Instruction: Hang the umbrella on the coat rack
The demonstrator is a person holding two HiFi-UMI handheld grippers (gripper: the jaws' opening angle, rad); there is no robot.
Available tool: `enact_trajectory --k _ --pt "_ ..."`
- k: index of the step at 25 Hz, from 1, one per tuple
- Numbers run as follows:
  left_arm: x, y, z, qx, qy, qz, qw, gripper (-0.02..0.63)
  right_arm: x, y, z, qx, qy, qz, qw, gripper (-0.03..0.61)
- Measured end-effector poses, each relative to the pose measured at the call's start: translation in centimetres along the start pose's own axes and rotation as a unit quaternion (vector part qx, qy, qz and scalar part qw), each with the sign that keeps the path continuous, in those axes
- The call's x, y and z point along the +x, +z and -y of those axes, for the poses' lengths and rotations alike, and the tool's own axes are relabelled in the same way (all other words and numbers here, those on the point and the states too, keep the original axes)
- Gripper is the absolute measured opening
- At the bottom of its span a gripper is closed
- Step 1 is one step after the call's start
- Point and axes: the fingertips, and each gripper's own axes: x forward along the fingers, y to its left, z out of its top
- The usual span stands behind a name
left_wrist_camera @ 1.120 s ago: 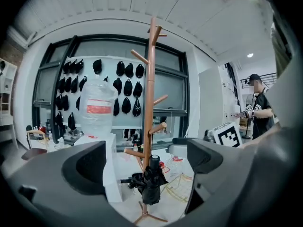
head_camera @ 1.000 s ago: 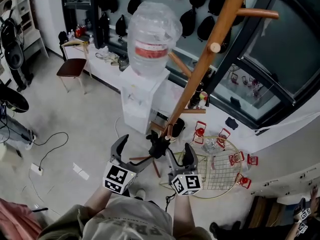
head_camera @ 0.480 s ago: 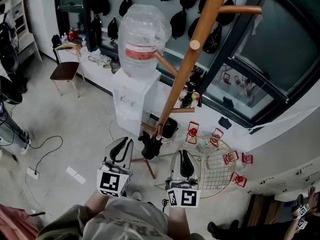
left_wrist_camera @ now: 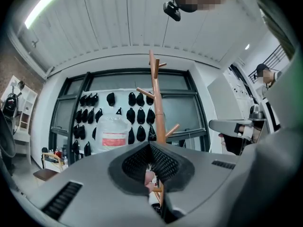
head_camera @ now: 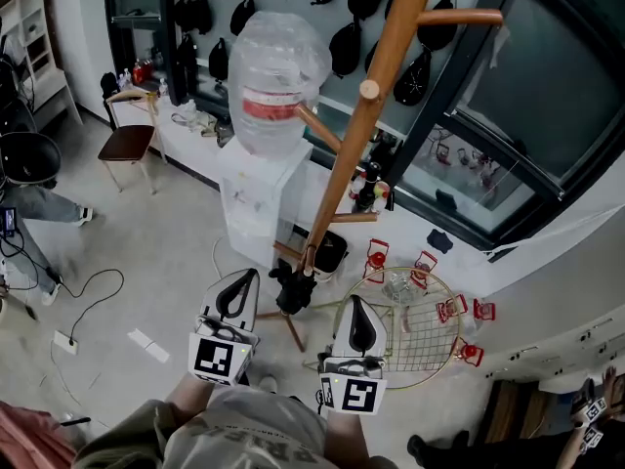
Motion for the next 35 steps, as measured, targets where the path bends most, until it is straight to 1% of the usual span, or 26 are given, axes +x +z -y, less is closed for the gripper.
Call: enact_trajectory --k 9,14,19,35 --pt "0.0 0.0 0.4 0.006 -0.008 0.001 0.9999 0.009 -0.2 1.2 0.1 -0.003 0.001 0.021 1.000 0.000" --pt "-0.1 0.4 0.6 0.009 -0.013 0.008 0.9998 0.009 -0.2 1.6 -0.1 -0.027 -0.012 0.017 0.999 -0.002" --pt "-0.3 0.8 0.7 0.013 -0.015 0.014 0.9997 0.009 -0.1 2.1 -0.3 -0.029 -0.011 0.017 0.999 -0.002" --pt "-0.4 0.1 0.3 0.012 -0.015 0.005 0.9998 0.009 0.0 1.6 -0.8 -0.026 -0.004 0.008 1.000 -0.002"
